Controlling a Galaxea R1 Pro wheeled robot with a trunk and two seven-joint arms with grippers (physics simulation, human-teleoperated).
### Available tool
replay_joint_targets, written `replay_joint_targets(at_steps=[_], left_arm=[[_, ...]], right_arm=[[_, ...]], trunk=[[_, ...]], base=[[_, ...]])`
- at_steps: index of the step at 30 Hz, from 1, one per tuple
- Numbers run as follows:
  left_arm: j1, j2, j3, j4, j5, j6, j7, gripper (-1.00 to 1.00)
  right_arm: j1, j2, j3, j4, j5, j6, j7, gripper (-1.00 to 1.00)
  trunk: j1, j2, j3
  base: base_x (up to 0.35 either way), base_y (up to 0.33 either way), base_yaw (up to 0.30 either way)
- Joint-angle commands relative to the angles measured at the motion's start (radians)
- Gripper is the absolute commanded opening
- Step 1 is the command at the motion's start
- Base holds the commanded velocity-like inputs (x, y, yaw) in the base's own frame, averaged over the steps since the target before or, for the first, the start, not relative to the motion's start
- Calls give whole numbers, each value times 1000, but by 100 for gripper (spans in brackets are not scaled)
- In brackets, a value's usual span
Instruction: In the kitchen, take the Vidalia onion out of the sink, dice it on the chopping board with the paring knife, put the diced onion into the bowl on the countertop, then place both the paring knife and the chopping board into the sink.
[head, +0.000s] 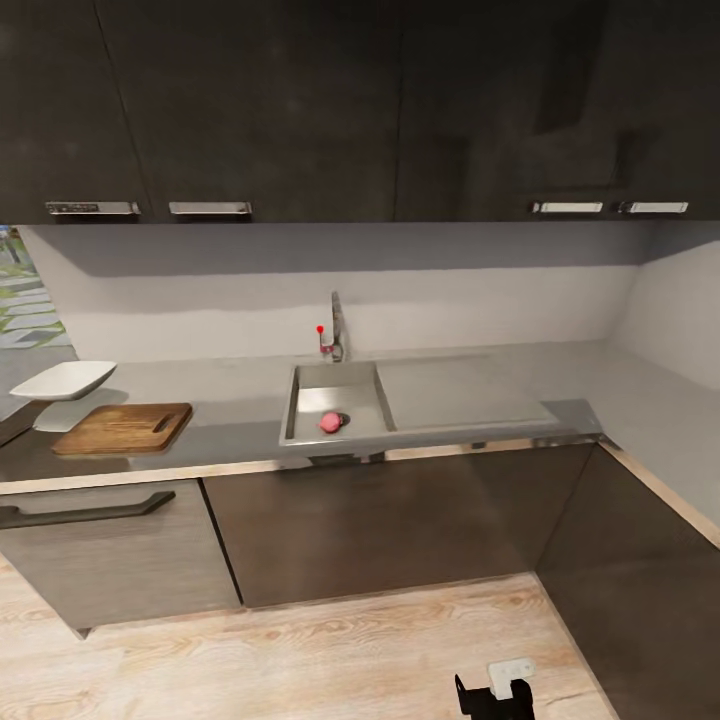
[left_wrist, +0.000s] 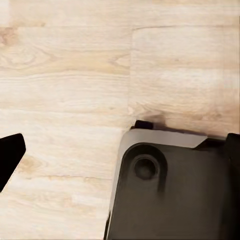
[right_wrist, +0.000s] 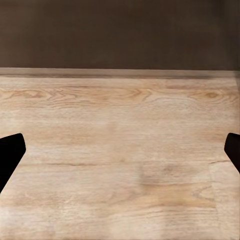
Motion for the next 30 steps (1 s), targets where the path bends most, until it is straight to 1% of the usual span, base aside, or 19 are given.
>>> replay_joint_targets(at_steps=[1, 3, 5, 6, 8, 10, 12, 14, 15, 16, 17, 20, 22, 24, 25, 26, 27, 28, 30], left_arm=[[1, -4, -7, -60, 2, 59, 1, 100], [1, -10, -61, -258, 2, 214, 2, 100], [1, -11, -90, -348, 2, 276, 3, 100], [1, -12, -111, -432, 2, 338, 4, 100], [1, -13, -124, -510, 2, 398, 5, 100], [1, -17, -139, -647, 1, 507, 5, 100], [0, -19, -143, -693, 0, 545, 5, 100], [-13, -34, -147, -739, -1, 586, 6, 100], [-22, -43, -148, -745, -1, 592, 6, 100], [-52, -62, -149, -758, -2, 605, 6, 100], [-95, -74, -150, -765, -3, 615, 7, 100], [-150, -80, -150, -769, -4, 629, 8, 100], [-209, -83, -151, -770, -4, 663, 8, 100], [-313, -86, -152, -772, -4, 745, 8, 100], [-351, -87, -152, -772, -4, 771, 9, 100], [-371, -88, -152, -772, -4, 783, 9, 100], [-415, -90, -152, -772, -4, 805, 9, 100], [-439, -90, -152, -772, -4, 816, 9, 100], [-546, -92, -152, -772, -2, 872, 10, 100]], right_arm=[[-1, 0, -8, 1, 11, -3, -3, 100], [-1, -2, -9, 1, 11, -2, -3, 100], [-1, -2, -9, 1, 11, -2, -3, 100], [-1, -2, -9, 1, 11, -2, -3, 100], [-1, -2, -9, 1, 11, -2, -3, 100], [-1, -2, -9, 1, 11, -1, -3, 100], [-1, -2, -9, 1, 11, -1, -3, 100], [-1, -2, -9, 1, 11, 0, -3, 100], [-1, -3, -9, 1, 11, 0, -3, 100], [-1, -3, -9, 2, 11, 0, -3, 100], [-1, -3, -9, 2, 11, 0, -3, 100], [-1, -3, -9, 1, 11, 0, -3, 100], [-1, -3, -9, 2, 11, 1, -3, 100], [-1, -3, -9, 2, 11, 1, -3, 100], [-1, -3, -9, 1, 11, 1, -3, 100], [-1, -3, -9, 1, 11, 1, -3, 100], [-1, -3, -9, 1, 11, 1, -3, 100], [-1, -3, -9, 1, 11, 1, -3, 100], [-1, -4, -10, 1, 11, 1, -3, 100]], trunk=[[0, -1, -1], [0, -1, -1], [0, -1, -1], [0, -1, -1], [0, -1, -1], [0, -1, -1], [0, -1, -1], [0, -1, -1], [0, -1, -1], [0, -1, -1], [0, -1, -1], [0, -1, -1], [0, -1, -1], [0, -1, -1], [0, -1, -1], [0, -1, -1], [0, -1, -1], [0, -1, -1], [0, -1, -1]], base=[[0, 0, 0], [0, 0, 0], [0, 0, 0], [0, 0, 0], [0, 0, 0], [0, 0, 0], [0, 0, 0], [0, 0, 0], [0, 0, 0], [0, 0, 0], [0, 0, 0], [0, 0, 0], [0, 0, 0], [0, 0, 0], [0, 0, 0], [0, 0, 0], [0, 0, 0], [0, 0, 0], [0, 0, 0]])
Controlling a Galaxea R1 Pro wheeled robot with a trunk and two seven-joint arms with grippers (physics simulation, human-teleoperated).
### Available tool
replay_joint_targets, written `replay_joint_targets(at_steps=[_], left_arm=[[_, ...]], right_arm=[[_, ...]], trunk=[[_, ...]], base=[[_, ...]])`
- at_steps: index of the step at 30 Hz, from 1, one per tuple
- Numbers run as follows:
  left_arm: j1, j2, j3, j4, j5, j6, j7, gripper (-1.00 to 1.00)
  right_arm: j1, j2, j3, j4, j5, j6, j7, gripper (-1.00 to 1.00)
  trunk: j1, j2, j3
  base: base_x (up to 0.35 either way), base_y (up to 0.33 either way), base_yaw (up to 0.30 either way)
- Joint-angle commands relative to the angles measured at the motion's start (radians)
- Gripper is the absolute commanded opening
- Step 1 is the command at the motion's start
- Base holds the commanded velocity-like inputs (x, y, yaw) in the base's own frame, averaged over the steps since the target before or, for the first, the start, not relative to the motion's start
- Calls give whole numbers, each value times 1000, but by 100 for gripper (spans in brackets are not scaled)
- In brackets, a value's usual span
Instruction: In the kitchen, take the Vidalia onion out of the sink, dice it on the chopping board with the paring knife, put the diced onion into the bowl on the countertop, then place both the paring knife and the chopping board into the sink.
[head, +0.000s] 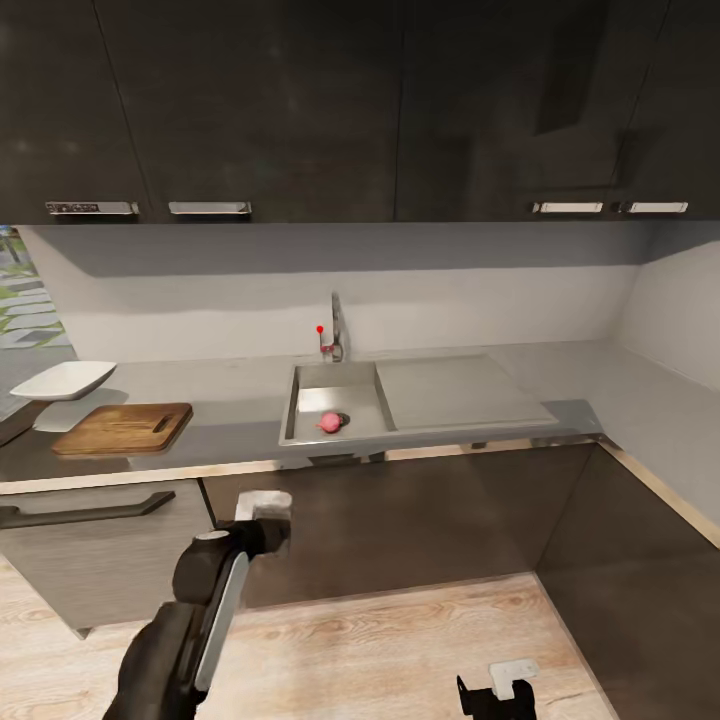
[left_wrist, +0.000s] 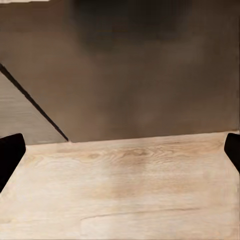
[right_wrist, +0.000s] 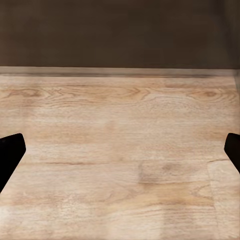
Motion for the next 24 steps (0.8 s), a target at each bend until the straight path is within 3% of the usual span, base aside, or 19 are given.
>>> replay_joint_targets(at_steps=[1, 2, 4, 7, 12, 17, 24], left_arm=[[-37, 0, -1, -1, 3, 20, 3, 100], [-102, -1, -1, -1, 7, 41, 4, 100], [-168, -1, -1, 0, 13, 54, 4, 100], [-311, -2, -1, 11, 24, 69, 5, 100], [-453, -4, -1, 62, 29, 76, 5, 100], [-507, -3, -1, 112, 31, 77, 4, 100], [-519, -3, -17, 226, 43, 77, 0, 100]], right_arm=[[-1, 0, -8, 1, 11, -3, -3, 100], [-1, 0, -8, 1, 11, -3, -3, 100], [-1, 0, -9, 1, 11, -3, -3, 100], [-1, -1, -9, 1, 11, -3, -3, 100], [-1, -1, -9, 1, 11, -3, -3, 100], [-1, -1, -9, 1, 11, -3, -3, 100], [-1, -1, -9, 1, 11, -3, -3, 100]], trunk=[[0, -1, -2], [0, -1, -2], [0, -1, -2], [0, -1, -2], [0, -1, -2], [0, -1, -2], [0, -1, -2]], base=[[0, 0, 0], [0, 0, 0], [0, 0, 0], [0, 0, 0], [0, 0, 0], [0, 0, 0], [0, 0, 0]])
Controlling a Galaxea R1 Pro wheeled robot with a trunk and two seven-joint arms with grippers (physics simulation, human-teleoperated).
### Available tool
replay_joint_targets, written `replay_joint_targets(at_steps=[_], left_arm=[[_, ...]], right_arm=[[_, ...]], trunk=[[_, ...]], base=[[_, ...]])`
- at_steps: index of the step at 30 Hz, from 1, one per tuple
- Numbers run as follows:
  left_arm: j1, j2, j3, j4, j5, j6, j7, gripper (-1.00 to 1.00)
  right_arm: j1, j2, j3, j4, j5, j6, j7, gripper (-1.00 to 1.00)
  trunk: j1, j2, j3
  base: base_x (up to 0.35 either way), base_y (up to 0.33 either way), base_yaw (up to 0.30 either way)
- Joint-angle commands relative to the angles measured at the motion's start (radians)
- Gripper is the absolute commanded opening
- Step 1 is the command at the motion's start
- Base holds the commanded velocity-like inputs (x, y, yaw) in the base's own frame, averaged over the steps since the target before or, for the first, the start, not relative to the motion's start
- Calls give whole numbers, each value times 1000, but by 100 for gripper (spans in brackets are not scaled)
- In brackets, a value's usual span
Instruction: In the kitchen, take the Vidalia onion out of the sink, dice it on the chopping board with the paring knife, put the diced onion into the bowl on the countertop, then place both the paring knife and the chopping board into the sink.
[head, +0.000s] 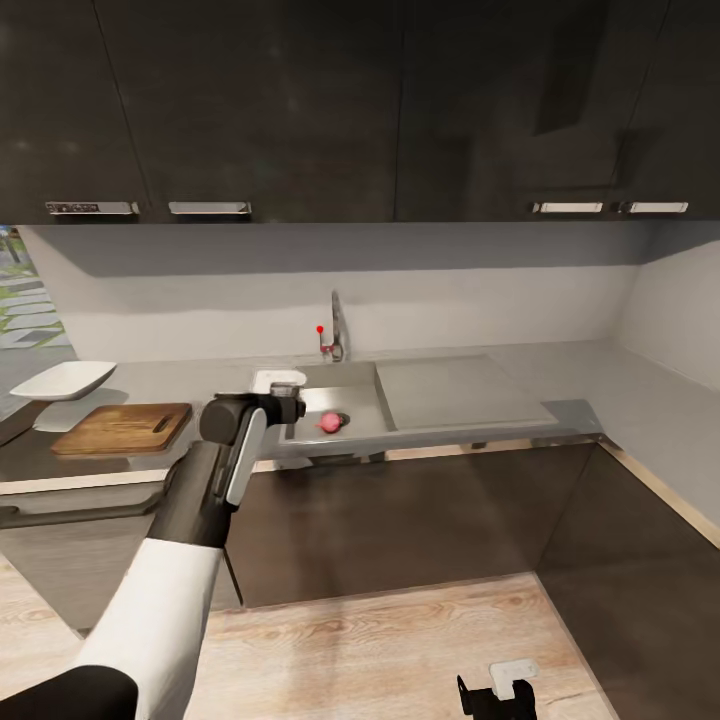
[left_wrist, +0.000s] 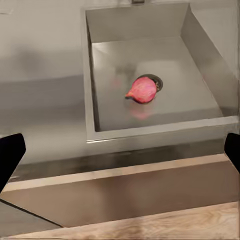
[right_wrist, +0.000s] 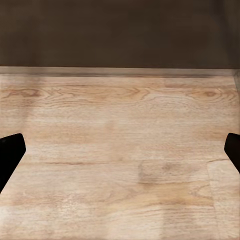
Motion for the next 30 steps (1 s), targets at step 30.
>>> replay_joint_targets(at_steps=[30], left_arm=[[-4, 8, -175, 10, 40, 2, 6, 100]], right_arm=[[-1, 3, -8, 4, 6, 70, -5, 100]], trunk=[[0, -1, -3]], base=[[166, -18, 0]])
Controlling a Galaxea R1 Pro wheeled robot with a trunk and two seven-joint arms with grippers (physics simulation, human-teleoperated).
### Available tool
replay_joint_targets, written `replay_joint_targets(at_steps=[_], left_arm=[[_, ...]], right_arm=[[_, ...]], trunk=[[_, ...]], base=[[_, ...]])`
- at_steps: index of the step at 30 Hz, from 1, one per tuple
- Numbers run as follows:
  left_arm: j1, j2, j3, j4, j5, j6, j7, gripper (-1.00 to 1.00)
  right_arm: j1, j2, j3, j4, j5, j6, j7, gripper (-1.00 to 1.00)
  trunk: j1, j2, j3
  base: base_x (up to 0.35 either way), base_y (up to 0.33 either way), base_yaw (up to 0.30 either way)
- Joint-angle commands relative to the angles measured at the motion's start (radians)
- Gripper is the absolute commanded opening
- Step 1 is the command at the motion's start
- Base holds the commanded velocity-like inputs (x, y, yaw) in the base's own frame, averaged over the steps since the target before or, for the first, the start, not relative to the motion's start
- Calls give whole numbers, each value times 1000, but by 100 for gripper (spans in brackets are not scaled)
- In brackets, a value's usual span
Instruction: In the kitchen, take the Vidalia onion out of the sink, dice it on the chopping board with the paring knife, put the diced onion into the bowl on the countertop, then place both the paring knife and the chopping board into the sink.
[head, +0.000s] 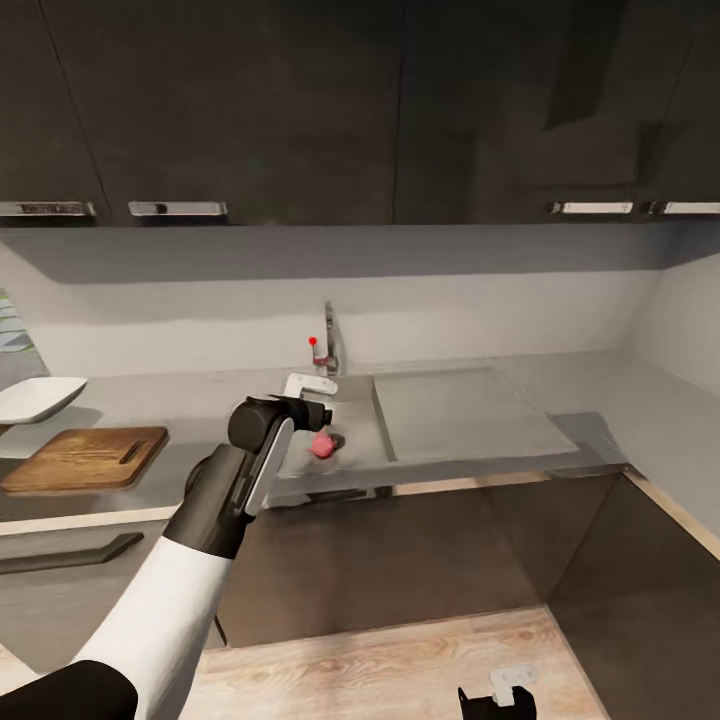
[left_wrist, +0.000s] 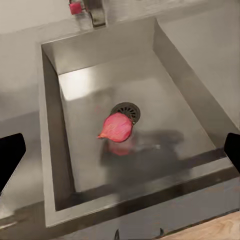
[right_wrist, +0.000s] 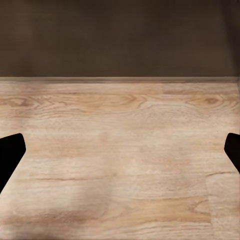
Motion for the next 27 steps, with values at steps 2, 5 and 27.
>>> replay_joint_targets(at_steps=[2, 5, 27], left_arm=[[-1, 0, -1, 5, 8, 4, 9, 100], [-1, 0, -1, 12, 8, 4, 9, 100], [7, 0, -3, 39, 10, 3, 8, 100]], right_arm=[[-1, 1, -8, 1, 11, 24, -2, 100], [-1, 1, -8, 1, 11, 54, -1, 100], [-1, 1, -9, 1, 11, 80, -2, 100]], trunk=[[1, -1, -4], [1, -1, -7], [1, -1, -41]], base=[[320, -1, 0], [321, 0, 0], [104, 0, 0]])
